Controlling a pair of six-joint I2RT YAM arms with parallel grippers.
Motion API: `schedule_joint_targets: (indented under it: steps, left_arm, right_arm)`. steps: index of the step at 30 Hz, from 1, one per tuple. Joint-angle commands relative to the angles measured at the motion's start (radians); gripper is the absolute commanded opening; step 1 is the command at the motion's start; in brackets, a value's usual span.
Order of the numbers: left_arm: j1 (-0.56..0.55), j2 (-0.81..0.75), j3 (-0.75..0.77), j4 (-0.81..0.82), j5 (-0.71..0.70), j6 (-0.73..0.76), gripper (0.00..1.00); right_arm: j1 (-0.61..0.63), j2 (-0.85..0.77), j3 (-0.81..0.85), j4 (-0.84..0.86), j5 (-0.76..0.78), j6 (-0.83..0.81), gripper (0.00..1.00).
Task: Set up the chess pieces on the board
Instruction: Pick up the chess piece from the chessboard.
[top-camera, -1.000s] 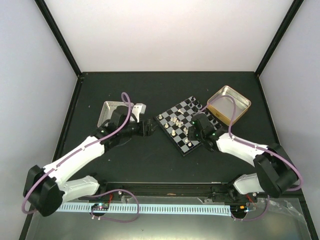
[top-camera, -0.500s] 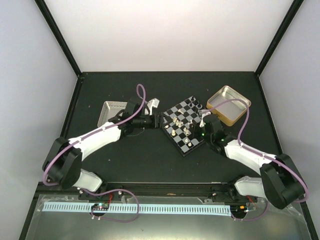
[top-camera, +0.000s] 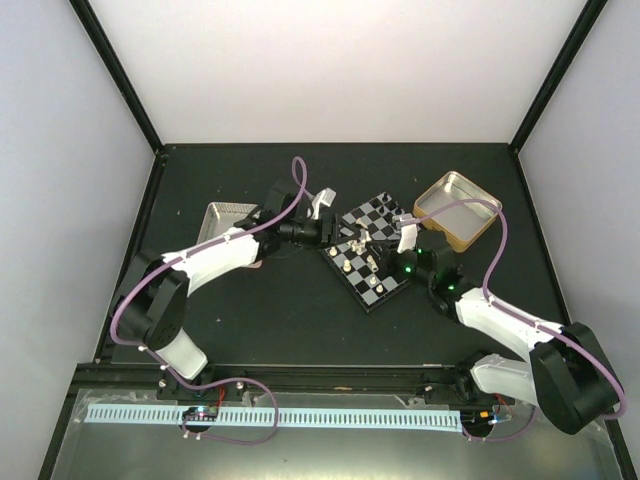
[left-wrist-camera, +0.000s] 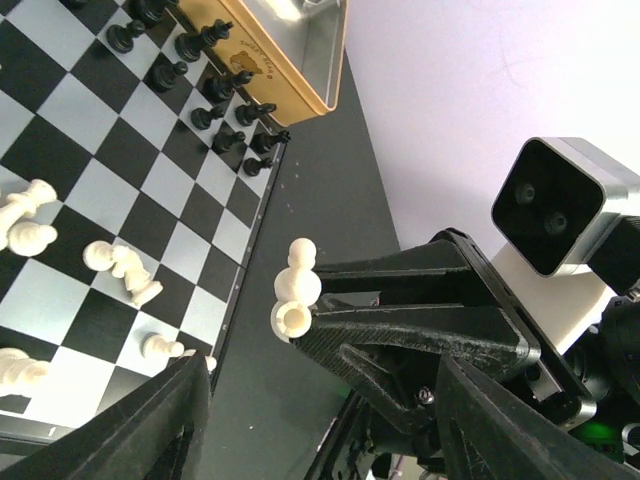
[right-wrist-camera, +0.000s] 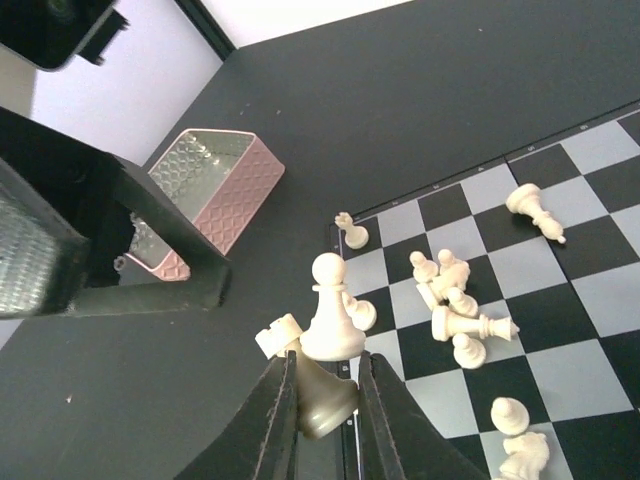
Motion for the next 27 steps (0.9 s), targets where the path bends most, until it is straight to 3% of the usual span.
schedule_joint_targets:
  steps: [1,16,27]
  left_arm:
    - [-0.001,0.044,0.052,0.044,0.078,-0.025,0.61]
    - [-0.022,0.147,0.107,0.08,0.146,-0.019,0.4]
    - [-0.029,0.189,0.118,0.103,0.162,-0.039,0.13]
  right_arm:
    - [-0.005,-0.005,-0.008,0.083,-0.039,0.005,0.14]
    - [-0.005,0.014,-0.022,0.105,-0.041,0.027,0.13]
    - [-0.005,0.037,-0.026,0.113,-0.044,0.032,0.14]
